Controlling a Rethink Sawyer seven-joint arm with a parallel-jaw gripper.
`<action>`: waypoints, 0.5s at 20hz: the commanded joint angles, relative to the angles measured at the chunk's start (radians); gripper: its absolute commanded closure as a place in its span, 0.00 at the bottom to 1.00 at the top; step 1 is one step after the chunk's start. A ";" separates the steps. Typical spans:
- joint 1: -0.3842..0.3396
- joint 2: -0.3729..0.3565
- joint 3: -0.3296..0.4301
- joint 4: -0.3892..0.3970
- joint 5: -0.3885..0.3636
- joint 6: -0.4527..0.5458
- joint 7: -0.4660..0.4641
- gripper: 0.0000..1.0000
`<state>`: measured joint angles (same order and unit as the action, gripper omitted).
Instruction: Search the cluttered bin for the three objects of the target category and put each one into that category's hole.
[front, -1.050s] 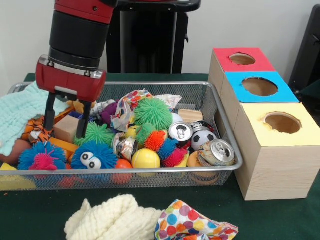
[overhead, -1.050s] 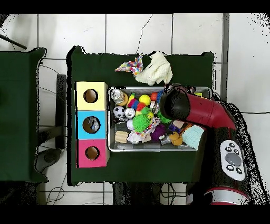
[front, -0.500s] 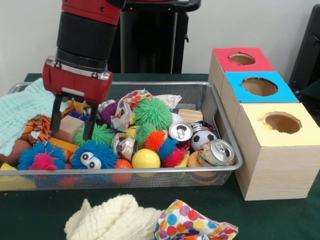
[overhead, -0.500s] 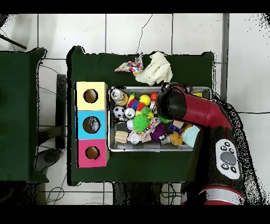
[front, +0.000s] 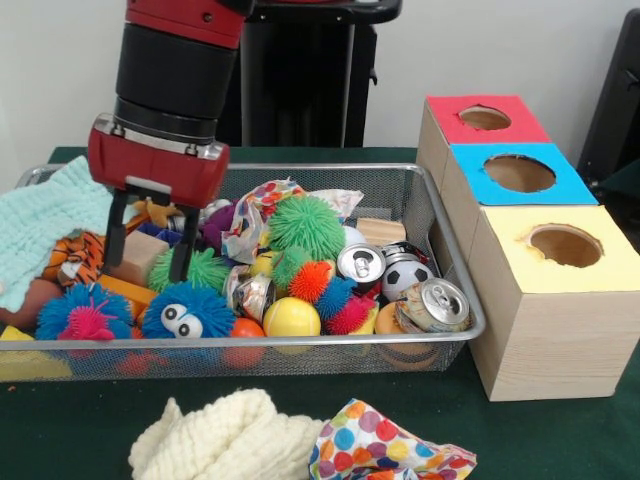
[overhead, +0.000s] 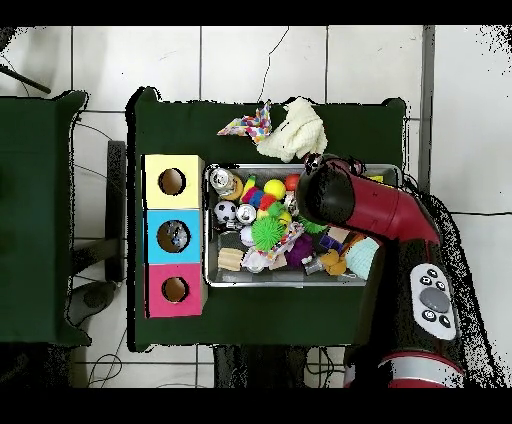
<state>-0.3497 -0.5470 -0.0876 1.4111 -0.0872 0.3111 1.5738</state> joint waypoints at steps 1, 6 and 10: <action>-0.077 0.003 0.063 0.133 0.062 0.099 0.163 0.00; -0.117 -0.022 0.096 0.164 0.073 0.107 0.136 0.00; -0.127 -0.022 0.095 0.168 0.070 0.103 0.126 0.00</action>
<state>-0.4517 -0.5742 -0.0780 1.4473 -0.0460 0.3109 1.5738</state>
